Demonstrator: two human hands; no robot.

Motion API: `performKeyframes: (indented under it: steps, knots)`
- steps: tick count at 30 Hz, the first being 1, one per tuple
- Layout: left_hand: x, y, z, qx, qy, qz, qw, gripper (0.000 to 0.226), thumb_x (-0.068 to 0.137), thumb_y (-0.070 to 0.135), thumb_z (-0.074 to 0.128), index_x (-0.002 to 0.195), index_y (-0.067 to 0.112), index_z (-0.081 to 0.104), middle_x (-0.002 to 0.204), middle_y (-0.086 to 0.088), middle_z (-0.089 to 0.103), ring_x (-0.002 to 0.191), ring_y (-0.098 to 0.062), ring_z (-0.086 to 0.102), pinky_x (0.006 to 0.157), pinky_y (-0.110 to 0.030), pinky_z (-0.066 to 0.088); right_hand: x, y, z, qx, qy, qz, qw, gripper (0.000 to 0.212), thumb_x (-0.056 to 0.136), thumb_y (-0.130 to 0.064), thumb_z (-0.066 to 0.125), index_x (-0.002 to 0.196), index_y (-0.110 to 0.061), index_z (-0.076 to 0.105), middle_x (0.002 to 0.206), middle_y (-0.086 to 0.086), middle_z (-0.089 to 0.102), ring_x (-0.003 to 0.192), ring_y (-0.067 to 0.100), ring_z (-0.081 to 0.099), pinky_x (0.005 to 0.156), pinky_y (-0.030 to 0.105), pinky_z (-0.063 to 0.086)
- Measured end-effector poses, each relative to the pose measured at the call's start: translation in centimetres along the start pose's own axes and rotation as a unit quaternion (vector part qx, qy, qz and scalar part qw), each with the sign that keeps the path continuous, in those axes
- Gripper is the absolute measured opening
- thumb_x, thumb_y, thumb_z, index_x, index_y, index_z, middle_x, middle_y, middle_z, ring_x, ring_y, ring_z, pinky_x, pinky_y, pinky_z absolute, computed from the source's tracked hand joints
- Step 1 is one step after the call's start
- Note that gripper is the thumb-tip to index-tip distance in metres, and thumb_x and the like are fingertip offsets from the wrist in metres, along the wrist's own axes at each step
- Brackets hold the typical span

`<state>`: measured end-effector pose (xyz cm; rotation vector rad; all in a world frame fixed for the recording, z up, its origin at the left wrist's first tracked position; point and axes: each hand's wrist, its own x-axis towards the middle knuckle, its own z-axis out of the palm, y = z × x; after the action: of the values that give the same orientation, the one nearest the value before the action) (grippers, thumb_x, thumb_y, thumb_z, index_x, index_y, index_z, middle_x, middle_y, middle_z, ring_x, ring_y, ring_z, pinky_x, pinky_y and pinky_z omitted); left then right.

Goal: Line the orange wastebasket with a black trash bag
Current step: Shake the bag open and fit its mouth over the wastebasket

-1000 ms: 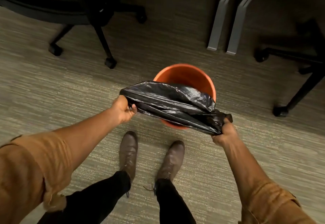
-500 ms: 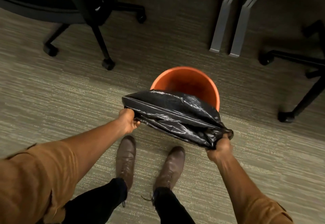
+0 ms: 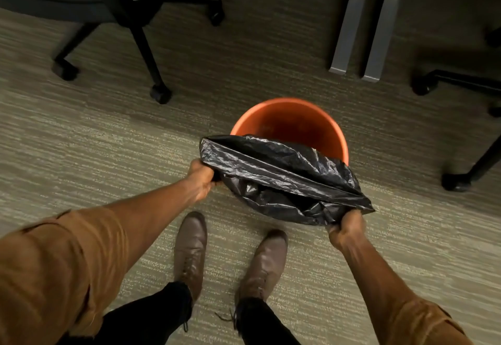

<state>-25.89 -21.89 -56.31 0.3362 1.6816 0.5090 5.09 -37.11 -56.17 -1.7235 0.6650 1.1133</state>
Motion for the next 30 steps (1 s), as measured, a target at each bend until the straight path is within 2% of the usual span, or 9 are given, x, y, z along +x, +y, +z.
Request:
performKeyframes:
  steps: [2, 5, 7, 11, 15, 19, 21, 25, 30]
  knots:
    - [0.6, 0.9, 0.7, 0.005, -0.005, -0.003, 1.000, 0.022, 0.109, 0.004, 0.059, 0.095, 0.009, 0.075, 0.094, -0.009, 0.081, 0.078, -0.022, 0.077, 0.053, -0.035, 0.066, 0.7, -0.9, 0.7, -0.035, 0.012, -0.006, 0.999, 0.020, 0.110, -0.021, 0.057, 0.120, -0.009, 0.070, 0.122, 0.012, 0.076, 0.097, 0.029, 0.074, 0.059, 0.047, 0.069]
    - [1.2, 2.3, 1.3, 0.032, -0.035, -0.014, 0.999, 0.020, 0.109, 0.006, 0.061, 0.120, -0.002, 0.075, 0.116, -0.017, 0.082, 0.106, -0.032, 0.079, 0.088, -0.052, 0.068, 1.3, -2.4, 1.8, -0.094, 0.020, -0.010, 0.995, 0.021, 0.108, -0.033, 0.064, 0.107, -0.012, 0.067, 0.113, 0.011, 0.076, 0.096, 0.029, 0.073, 0.087, 0.052, 0.066]
    - [1.3, 3.2, 1.4, 0.045, -0.043, -0.018, 0.998, 0.026, 0.108, 0.009, 0.063, 0.127, -0.006, 0.073, 0.120, -0.020, 0.081, 0.112, -0.034, 0.078, 0.098, -0.055, 0.065, 1.2, -3.6, 2.6, -0.116, 0.018, -0.017, 0.993, 0.020, 0.105, -0.032, 0.068, 0.107, -0.013, 0.067, 0.102, 0.008, 0.076, 0.091, 0.026, 0.073, 0.075, 0.046, 0.063]
    - [1.5, 5.5, 1.3, 0.088, -0.005, 0.009, 0.996, 0.019, 0.104, 0.006, 0.058, 0.099, 0.006, 0.077, 0.094, -0.011, 0.081, 0.089, -0.027, 0.076, 0.068, -0.039, 0.066, 1.6, -6.0, 3.8, -0.183, 0.020, -0.067, 0.981, 0.009, 0.098, -0.011, 0.069, 0.091, -0.015, 0.066, 0.093, 0.006, 0.071, 0.075, 0.017, 0.064, 0.057, 0.032, 0.051]
    - [2.4, 8.1, 1.1, 0.183, 0.033, 0.081, 0.979, 0.016, 0.098, 0.000, 0.057, 0.100, 0.004, 0.072, 0.092, -0.015, 0.070, 0.083, -0.026, 0.066, 0.071, -0.042, 0.063, 1.7, -8.6, 5.1, -0.257, 0.003, -0.145, 0.956, 0.024, 0.095, 0.008, 0.062, 0.081, -0.011, 0.062, 0.083, 0.009, 0.063, 0.058, 0.012, 0.055, 0.039, 0.022, 0.041]
    - [2.8, 10.8, 1.4, 0.249, 0.044, 0.136, 0.958, 0.013, 0.096, -0.005, 0.064, 0.097, 0.006, 0.072, 0.083, -0.005, 0.063, 0.066, -0.013, 0.051, 0.045, -0.019, 0.041, 1.6, -10.7, 5.8, -0.266, -0.019, -0.158, 0.951, 0.035, 0.094, 0.014, 0.057, 0.083, -0.014, 0.075, 0.093, 0.002, 0.077, 0.059, 0.006, 0.059, 0.041, 0.019, 0.040]
    - [2.9, 12.0, 1.9, 0.263, 0.050, 0.151, 0.952, 0.012, 0.094, -0.003, 0.072, 0.095, 0.008, 0.076, 0.085, -0.003, 0.071, 0.068, -0.013, 0.058, 0.049, -0.021, 0.042, 1.5, -11.3, 6.0, -0.239, -0.021, -0.157, 0.958, 0.037, 0.093, 0.018, 0.057, 0.085, -0.013, 0.076, 0.096, 0.003, 0.078, 0.055, 0.003, 0.061, 0.036, 0.014, 0.040]
    - [2.2, 13.6, 3.4, 0.313, 0.053, 0.179, 0.931, 0.027, 0.088, -0.005, 0.077, 0.084, 0.022, 0.075, 0.083, 0.000, 0.078, 0.045, -0.007, 0.067, 0.039, -0.021, 0.047, 1.5, -11.9, 5.8, -0.154, -0.055, -0.111, 0.980, 0.033, 0.097, 0.019, 0.055, 0.095, -0.008, 0.074, 0.104, 0.005, 0.076, 0.088, 0.017, 0.073, 0.055, 0.018, 0.061]
    - [2.0, 13.9, 4.5, 0.297, 0.051, 0.140, 0.943, 0.009, 0.090, -0.004, 0.078, 0.092, 0.004, 0.075, 0.084, -0.014, 0.080, 0.035, -0.009, 0.064, 0.032, -0.022, 0.043, 1.8, -11.8, 5.7, -0.126, -0.076, -0.102, 0.984, 0.027, 0.098, 0.013, 0.059, 0.095, -0.009, 0.074, 0.091, 0.008, 0.076, 0.074, 0.015, 0.071, 0.055, 0.019, 0.061]
